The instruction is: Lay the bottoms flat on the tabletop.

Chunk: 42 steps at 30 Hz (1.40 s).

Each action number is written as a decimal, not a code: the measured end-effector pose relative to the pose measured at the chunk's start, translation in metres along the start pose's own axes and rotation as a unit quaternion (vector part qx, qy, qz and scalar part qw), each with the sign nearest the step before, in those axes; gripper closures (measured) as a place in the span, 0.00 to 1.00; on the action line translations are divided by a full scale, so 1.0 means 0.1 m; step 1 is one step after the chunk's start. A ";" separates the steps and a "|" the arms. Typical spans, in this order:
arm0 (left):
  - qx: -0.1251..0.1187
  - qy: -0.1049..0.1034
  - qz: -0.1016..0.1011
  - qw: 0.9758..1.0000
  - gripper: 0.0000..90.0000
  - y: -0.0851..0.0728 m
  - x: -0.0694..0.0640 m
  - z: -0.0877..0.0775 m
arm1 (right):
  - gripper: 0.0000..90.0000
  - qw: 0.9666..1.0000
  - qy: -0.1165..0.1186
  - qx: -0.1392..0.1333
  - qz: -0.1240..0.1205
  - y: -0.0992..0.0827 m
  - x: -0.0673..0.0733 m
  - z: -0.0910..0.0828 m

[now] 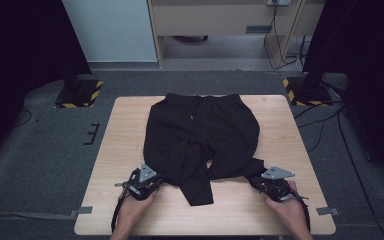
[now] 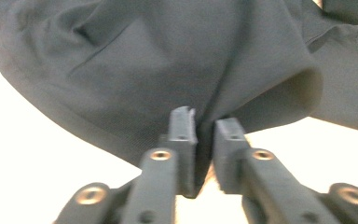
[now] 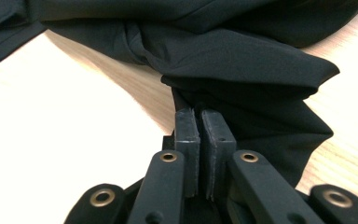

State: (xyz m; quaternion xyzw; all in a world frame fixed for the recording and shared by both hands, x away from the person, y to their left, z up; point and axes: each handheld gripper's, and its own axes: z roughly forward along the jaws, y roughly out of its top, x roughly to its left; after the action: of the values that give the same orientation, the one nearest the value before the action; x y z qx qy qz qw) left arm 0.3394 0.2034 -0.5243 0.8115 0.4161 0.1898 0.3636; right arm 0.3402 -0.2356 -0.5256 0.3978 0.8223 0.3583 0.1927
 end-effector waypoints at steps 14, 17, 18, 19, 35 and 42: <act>-0.052 0.072 -0.091 0.992 0.97 -0.03 0.47 -0.18 | 0.96 0.998 -0.056 0.006 0.039 -0.12 -0.31 -0.26; -0.055 0.076 -0.108 0.990 0.89 -0.07 0.57 -0.16 | 0.88 0.997 -0.051 0.003 0.051 -0.15 -0.32 -0.26; -0.056 0.077 -0.104 0.990 0.86 -0.08 0.58 -0.18 | 0.84 0.997 -0.051 -0.001 0.051 -0.14 -0.31 -0.27; -0.059 0.076 -0.099 0.990 0.82 -0.09 0.57 -0.21 | 0.78 0.997 -0.054 -0.008 0.047 -0.12 -0.30 -0.28; -0.084 0.036 -0.033 0.995 0.56 0.09 -0.04 -0.33 | 0.54 0.997 -0.005 -0.075 0.012 0.11 -0.01 -0.29; -0.071 0.002 -0.027 0.997 0.36 0.08 -0.08 -0.12 | 0.39 0.997 0.025 -0.078 0.001 0.21 0.19 -0.10</act>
State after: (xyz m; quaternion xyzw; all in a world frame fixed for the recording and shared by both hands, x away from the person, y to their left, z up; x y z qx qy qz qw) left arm 0.3315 0.1995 -0.5104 0.7719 0.4238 0.2107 0.4246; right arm 0.3336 -0.2157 -0.5038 0.3736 0.7961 0.4311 0.2021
